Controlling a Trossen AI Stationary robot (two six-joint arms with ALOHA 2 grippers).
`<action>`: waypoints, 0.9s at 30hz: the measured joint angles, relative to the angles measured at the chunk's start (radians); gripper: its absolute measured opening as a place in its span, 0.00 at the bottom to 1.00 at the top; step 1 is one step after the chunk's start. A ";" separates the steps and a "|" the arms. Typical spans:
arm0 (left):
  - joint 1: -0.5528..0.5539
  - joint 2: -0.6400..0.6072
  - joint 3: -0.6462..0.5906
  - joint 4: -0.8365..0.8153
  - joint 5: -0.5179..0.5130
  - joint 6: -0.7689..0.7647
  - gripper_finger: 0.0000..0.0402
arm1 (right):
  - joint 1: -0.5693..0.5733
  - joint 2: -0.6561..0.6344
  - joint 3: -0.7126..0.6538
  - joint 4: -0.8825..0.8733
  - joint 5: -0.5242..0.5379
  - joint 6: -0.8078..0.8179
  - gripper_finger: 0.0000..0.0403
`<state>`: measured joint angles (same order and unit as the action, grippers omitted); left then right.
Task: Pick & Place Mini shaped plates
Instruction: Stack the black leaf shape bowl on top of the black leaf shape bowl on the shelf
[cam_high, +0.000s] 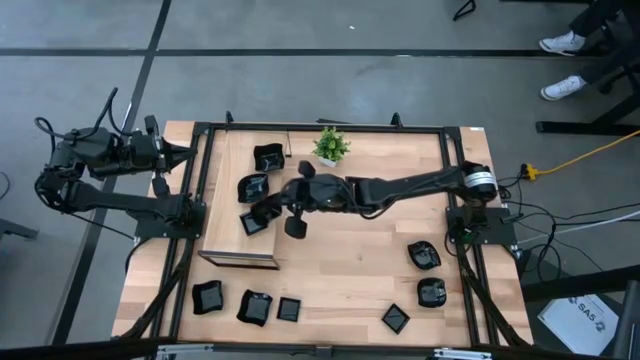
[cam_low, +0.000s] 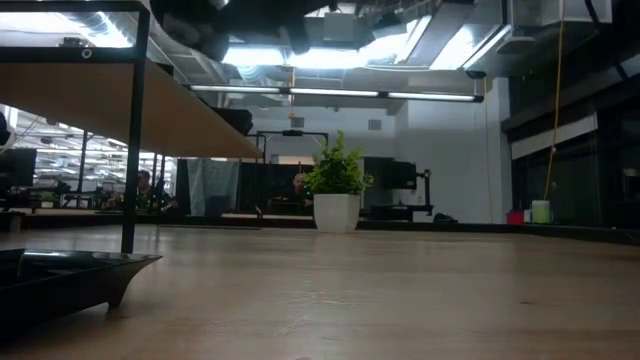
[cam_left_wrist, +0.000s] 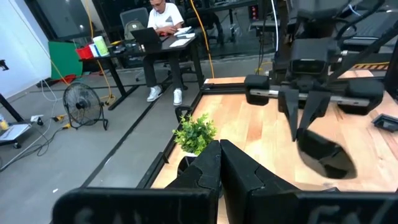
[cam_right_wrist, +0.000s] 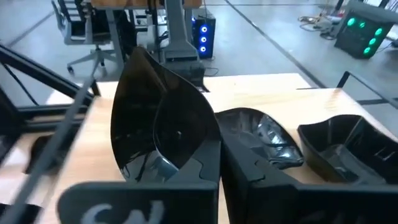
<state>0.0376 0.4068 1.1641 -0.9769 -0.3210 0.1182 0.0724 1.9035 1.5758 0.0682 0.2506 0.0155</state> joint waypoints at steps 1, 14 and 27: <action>0.000 0.000 0.000 0.000 0.000 0.000 0.01 | -0.003 0.001 0.000 -0.003 0.000 -0.025 0.01; 0.000 0.000 0.000 0.000 0.000 0.000 0.01 | -0.092 0.006 -0.001 0.062 -0.140 -0.466 0.01; 0.000 0.000 0.000 0.000 0.000 0.000 0.01 | -0.166 0.038 -0.001 0.181 -0.292 -0.475 0.01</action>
<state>0.0376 0.4068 1.1639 -0.9768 -0.3208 0.1183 -0.0938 1.9411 1.5749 0.2491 -0.0414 -0.4596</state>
